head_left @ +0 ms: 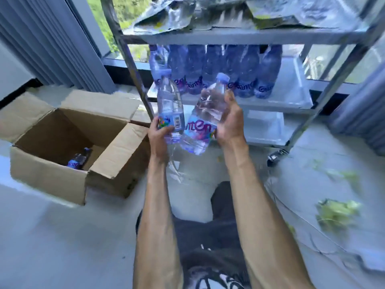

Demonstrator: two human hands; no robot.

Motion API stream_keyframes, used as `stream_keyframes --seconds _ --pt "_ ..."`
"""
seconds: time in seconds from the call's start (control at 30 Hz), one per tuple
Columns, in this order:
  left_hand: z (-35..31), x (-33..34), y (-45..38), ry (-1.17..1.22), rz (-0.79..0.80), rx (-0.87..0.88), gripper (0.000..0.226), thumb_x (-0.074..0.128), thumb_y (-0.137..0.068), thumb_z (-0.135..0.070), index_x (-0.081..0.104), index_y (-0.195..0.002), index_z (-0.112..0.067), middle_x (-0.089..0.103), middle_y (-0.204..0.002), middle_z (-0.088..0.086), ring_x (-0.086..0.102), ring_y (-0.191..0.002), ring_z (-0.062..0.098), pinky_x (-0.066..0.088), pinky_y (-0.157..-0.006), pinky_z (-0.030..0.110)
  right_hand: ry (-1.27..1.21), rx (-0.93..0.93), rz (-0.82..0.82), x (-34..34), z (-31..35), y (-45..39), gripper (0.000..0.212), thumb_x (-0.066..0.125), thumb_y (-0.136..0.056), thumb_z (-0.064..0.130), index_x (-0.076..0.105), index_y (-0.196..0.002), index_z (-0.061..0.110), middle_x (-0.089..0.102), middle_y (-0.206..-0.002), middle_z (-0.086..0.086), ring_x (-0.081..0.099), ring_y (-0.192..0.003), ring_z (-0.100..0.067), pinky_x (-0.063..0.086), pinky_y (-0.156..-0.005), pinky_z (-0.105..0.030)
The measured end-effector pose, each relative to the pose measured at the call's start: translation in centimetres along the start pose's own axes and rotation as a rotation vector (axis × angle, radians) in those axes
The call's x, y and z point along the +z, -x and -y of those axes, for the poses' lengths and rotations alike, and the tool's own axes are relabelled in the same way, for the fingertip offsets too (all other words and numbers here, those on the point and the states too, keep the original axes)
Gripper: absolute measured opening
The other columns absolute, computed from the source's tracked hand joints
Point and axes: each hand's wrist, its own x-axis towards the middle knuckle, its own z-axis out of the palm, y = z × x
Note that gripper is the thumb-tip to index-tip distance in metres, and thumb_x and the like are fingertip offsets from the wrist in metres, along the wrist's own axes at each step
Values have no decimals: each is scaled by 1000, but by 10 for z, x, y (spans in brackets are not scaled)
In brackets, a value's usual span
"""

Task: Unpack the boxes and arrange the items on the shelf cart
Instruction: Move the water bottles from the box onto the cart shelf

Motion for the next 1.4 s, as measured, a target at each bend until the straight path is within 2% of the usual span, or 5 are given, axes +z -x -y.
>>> stream_keyframes --seconds 0.13,0.27,0.87,1.17,1.4 --pt "1 42 33 245 260 -214 46 61 -75 -23 64 -116 -2 67 -105 22 65 -90 37 52 -80 41 -241 149 -23 -33 31 18 55 36 -98 51 59 -107 1 62 -91 -13 61 -75 -25 49 -71 -35" --pt "5 74 50 235 422 -352 96 85 -46 -70 65 -114 -4 61 -110 21 60 -97 33 46 -87 42 -198 63 -5 -57 43 40 51 54 -86 68 54 -86 17 56 -82 -8 57 -71 -23 49 -65 -31" --pt "3 83 40 438 483 -523 53 84 -63 -35 65 -100 -3 64 -83 13 63 -73 24 52 -71 36 -57 96 -277 -69 33 55 44 67 -82 45 54 -115 19 46 -109 -14 46 -97 -29 42 -83 -41" --pt "32 96 26 228 330 -507 44 63 -80 -31 53 -111 -2 57 -84 15 58 -69 25 50 -65 35 79 265 -404 -107 45 12 44 79 -67 51 59 -80 14 57 -71 -8 58 -58 -23 52 -60 -32" --pt "62 144 -14 -94 167 -217 38 81 -71 -16 69 -106 -5 74 -90 10 71 -78 21 57 -68 32 620 -295 -642 -138 84 -45 26 81 -69 29 70 -91 21 74 -86 6 69 -77 -11 54 -70 -27"
